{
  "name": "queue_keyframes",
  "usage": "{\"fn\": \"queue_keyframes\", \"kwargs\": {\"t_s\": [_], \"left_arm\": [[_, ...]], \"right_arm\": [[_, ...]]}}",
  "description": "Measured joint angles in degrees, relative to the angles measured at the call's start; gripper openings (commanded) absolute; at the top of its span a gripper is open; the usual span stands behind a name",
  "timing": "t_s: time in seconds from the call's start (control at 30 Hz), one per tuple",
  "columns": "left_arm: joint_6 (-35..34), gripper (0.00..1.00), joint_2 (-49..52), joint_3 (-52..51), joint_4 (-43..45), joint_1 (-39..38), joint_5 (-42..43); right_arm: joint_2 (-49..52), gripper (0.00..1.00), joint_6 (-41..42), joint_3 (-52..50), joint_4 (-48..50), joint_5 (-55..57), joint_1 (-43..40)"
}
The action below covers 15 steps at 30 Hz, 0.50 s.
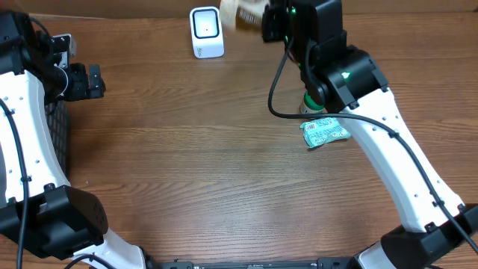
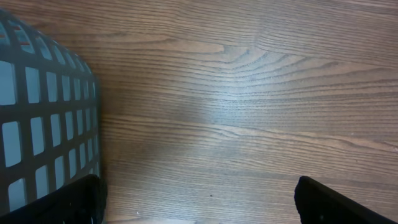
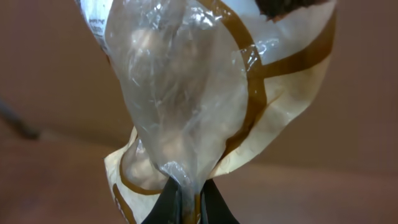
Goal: Scan the item barcode
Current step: 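Hold the Pantree bag in front of the white scanner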
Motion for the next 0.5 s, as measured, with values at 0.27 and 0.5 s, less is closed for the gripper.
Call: {"fn": "queue_keyframes", "kwargs": {"t_s": [0.27, 0.5], "left_arm": [[0.0, 1.00, 0.0, 0.0, 0.0, 0.0, 0.0], [0.0, 1.00, 0.0, 0.0, 0.0, 0.0, 0.0]], "right_arm": [[12.2, 0.04, -17.7, 0.2, 12.3, 8.5, 0.4], [20.2, 0.04, -36.7, -0.1, 25.9, 10.8, 0.4]]}}
